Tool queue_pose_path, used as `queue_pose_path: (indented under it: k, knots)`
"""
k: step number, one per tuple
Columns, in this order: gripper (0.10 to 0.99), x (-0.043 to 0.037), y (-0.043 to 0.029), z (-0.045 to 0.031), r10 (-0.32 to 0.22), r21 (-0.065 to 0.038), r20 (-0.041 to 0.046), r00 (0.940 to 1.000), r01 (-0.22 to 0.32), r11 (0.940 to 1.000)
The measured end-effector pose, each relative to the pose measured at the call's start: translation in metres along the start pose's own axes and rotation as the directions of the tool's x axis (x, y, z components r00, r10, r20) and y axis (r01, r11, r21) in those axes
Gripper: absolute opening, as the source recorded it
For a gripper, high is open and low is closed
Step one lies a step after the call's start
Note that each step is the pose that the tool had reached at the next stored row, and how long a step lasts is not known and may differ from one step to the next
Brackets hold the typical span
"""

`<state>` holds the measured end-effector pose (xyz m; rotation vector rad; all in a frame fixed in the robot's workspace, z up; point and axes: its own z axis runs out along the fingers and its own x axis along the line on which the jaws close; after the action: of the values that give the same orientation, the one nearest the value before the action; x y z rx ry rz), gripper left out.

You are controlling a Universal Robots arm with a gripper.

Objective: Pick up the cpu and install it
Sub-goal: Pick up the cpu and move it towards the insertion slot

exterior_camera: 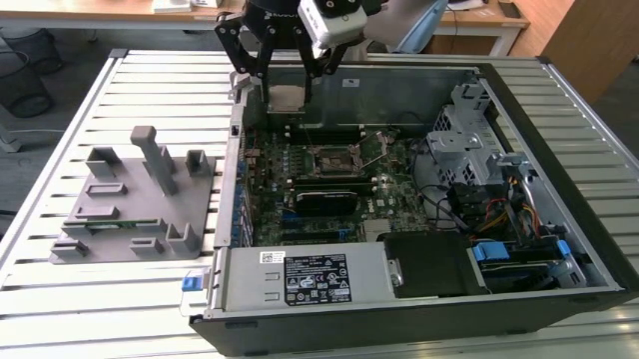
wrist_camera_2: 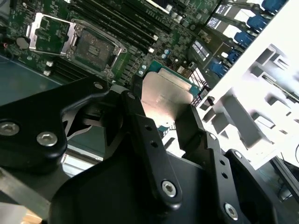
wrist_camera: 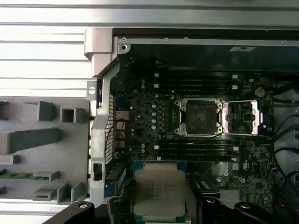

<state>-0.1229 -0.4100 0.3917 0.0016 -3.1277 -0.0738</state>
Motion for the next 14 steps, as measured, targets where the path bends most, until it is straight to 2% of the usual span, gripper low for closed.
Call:
queue_pose_path:
  k: [14]
  knots:
    - [0.529, -0.0273, 0.0001, 0.0006, 0.0, 0.0, 0.0, 1.0, 0.0, 1.0]
